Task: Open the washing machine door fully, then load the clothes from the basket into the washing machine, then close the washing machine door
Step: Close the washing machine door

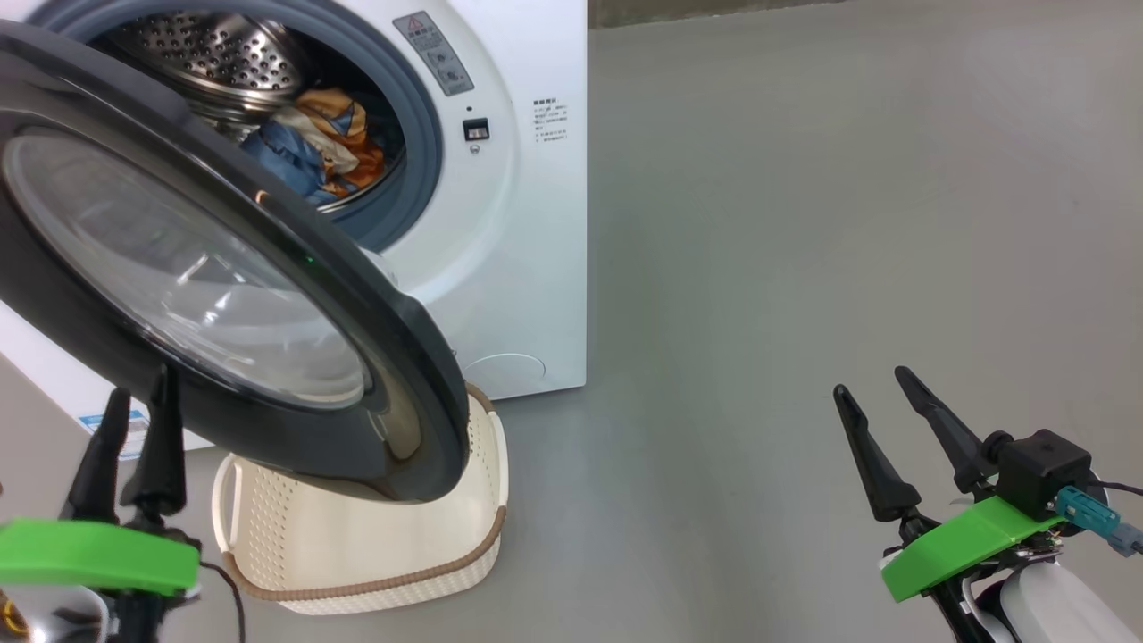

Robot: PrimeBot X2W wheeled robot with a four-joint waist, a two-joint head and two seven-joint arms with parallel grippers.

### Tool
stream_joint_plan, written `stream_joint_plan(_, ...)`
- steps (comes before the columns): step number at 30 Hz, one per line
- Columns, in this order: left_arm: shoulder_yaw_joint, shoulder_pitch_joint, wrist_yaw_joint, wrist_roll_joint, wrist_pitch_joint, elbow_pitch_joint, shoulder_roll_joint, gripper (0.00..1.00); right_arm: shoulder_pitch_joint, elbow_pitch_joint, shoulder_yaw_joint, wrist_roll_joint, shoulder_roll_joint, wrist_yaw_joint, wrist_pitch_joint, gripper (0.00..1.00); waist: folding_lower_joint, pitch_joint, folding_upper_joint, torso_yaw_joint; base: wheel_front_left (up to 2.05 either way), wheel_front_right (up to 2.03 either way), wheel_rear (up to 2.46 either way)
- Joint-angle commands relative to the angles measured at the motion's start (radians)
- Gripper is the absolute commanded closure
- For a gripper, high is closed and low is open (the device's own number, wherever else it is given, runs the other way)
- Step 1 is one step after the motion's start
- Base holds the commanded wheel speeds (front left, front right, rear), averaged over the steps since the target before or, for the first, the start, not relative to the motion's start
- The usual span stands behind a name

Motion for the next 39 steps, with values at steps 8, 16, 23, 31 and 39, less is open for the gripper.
stream_joint_plan(8,-0.059,0.044,-0.014,0.141,-0.223,0.029,0.044,0.00,-0.030,-0.028,-0.002,-0.001,-0.017,0.004,-0.008,0.00,0.0000,0.012,0.0000,-0.008,0.00,0.00,0.00)
stream_joint_plan(16,-0.124,0.056,-0.009,0.301,-0.400,0.131,0.063,0.00,-0.032,-0.029,-0.007,-0.002,-0.014,0.004,-0.008,0.00,0.0000,0.012,0.0000,-0.015,0.00,0.00,0.00)
stream_joint_plan(23,-0.140,0.053,-0.004,0.367,-0.463,0.225,0.059,0.00,-0.033,-0.030,-0.006,-0.004,-0.015,0.004,-0.008,0.00,0.0000,0.013,0.0000,-0.020,0.00,0.00,0.00)
stream_joint_plan(31,-0.135,0.044,-0.007,0.390,-0.475,0.269,0.035,0.00,-0.031,-0.025,-0.006,0.000,-0.017,0.004,-0.008,0.00,0.0000,0.013,0.0000,-0.013,0.00,0.00,0.00)
stream_joint_plan(39,-0.122,0.038,-0.011,0.412,-0.476,0.259,0.021,0.00,-0.035,-0.025,-0.007,0.001,-0.022,0.004,-0.008,0.00,0.0000,0.017,0.0000,0.002,0.00,0.00,0.00)
